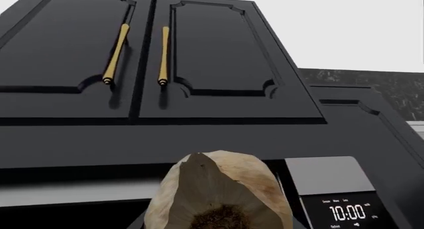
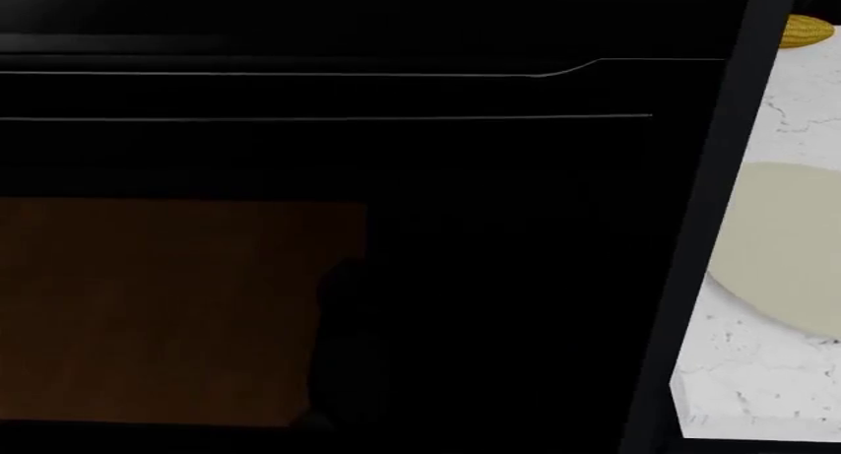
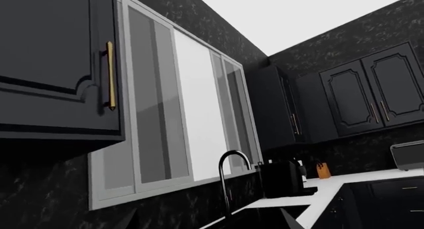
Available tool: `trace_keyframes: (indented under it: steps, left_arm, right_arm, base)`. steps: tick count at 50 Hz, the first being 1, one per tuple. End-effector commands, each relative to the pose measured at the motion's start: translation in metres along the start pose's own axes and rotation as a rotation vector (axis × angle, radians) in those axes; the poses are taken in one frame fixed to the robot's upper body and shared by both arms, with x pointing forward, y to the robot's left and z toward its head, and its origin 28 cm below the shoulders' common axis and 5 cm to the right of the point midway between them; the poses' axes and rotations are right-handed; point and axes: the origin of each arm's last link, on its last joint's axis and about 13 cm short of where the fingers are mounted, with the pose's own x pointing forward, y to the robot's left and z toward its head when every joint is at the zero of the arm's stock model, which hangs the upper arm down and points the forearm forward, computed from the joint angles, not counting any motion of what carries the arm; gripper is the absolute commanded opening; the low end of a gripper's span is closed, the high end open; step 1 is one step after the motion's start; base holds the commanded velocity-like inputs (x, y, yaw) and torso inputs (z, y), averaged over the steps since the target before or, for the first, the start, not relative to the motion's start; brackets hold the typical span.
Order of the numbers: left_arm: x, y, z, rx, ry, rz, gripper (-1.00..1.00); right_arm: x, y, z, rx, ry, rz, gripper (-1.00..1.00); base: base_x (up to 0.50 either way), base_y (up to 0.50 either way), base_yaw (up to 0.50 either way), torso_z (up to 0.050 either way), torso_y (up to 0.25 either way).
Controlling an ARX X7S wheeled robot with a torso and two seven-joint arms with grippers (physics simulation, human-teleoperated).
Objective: Pick the garlic from the counter and place it in the microwave.
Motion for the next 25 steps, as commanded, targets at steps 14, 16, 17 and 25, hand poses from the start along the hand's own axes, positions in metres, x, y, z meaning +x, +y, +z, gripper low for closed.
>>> trace_keyframes:
  steps: [14, 16, 17, 25]
  left_arm:
    - [-0.0006, -0.0037, 0.0016, -0.038, 0.001, -0.001, -1.0]
    - [-0.0006, -0.0033, 0.0017, -0.037, 0.0, 0.0, -1.0]
    - [-0.0005, -0.0031, 0.0016, -0.036, 0.0, 0.0, -1.0]
    - [-0.0002, -0.0019, 0.0016, -0.037, -0.001, 0.003, -1.0]
  right_arm:
    - [-0.0004, -0.0041, 0.0012, 0.0, 0.005, -0.006, 1.0]
    - [-0.0006, -0.0041, 0.0011, 0.0, 0.005, -0.005, 1.0]
    - [-0.0004, -0.004, 0.0013, 0.0, 0.004, -0.004, 1.0]
    - [0.0003, -0.0037, 0.0017, -0.001, 0.001, -0.001, 1.0]
  base:
    - [0.16, 0.0, 0.0, 0.0, 0.0]
    - [0.27, 0.0, 0.0, 0.0, 0.0]
    - [0.26, 0.0, 0.0, 0.0, 0.0]
    - [0.26, 0.0, 0.0, 0.0, 0.0]
